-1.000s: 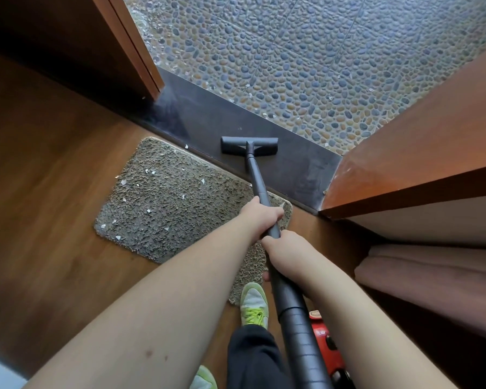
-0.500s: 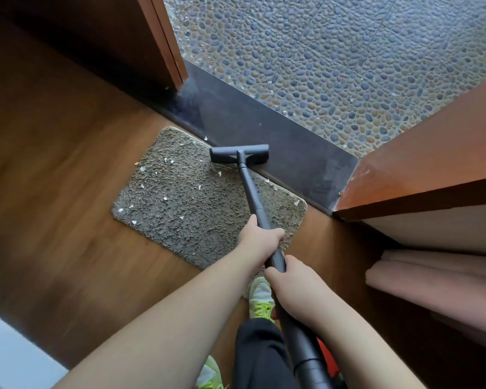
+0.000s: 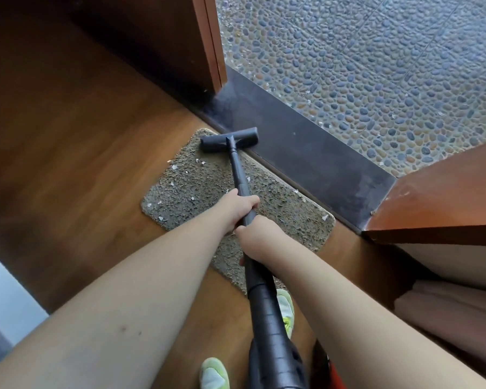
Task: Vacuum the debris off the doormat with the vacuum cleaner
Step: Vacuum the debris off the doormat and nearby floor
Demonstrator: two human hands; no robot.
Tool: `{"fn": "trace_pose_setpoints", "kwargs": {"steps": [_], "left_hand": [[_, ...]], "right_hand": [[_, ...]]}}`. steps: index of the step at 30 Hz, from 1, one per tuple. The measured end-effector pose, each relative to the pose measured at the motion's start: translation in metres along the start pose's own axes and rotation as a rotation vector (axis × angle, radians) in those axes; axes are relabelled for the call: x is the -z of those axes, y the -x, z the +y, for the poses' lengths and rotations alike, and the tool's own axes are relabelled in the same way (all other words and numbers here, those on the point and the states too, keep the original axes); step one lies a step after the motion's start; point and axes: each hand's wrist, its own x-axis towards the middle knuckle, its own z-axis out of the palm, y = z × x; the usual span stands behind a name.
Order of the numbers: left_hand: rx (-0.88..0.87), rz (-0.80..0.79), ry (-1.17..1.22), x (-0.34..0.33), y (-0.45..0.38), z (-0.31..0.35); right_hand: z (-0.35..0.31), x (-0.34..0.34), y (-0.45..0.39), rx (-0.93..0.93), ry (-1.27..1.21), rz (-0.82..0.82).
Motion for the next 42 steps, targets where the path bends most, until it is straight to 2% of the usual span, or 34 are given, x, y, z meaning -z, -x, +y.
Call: {"fn": "trace_pose_setpoints", "kwargs": {"steps": [4, 8, 14, 18, 26, 31, 36, 42], "left_hand": [[0.022, -0.017, 0.03, -0.006, 0.0, -0.002], [0.04, -0.051, 0.054, -0.024, 0.013, -0.011], [0.049, -0.016, 0.003, -0.069, 0.055, -0.051], [0.086, 0.011, 0.013, -0.071, 0.072, -0.078], [0.102, 0.143, 0.181, 0.003, 0.041, -0.085], [0.092, 0.121, 0.277, 0.049, 0.013, -0.072], [0.142, 0.017, 0.401, 0.053, 0.011, -0.064], [0.12, 0.037, 0.361, 0.036, 0.017, -0.069]], "right_hand": [[0.005, 0.0, -0.002, -0.06, 0.022, 0.019], [0.029, 0.007, 0.023, -0.025, 0.021, 0.031], [0.084, 0.01, 0.081, -0.01, 0.036, 0.051], [0.097, -0.005, 0.095, 0.003, 0.073, 0.031], [0.04, -0.042, 0.06, 0.107, 0.105, -0.035], [-0.003, -0.054, 0.027, 0.1, 0.035, -0.077], [-0.013, -0.055, 0.014, 0.048, 0.051, -0.09], [0.004, -0.05, 0.024, 0.055, 0.105, -0.036]]}}
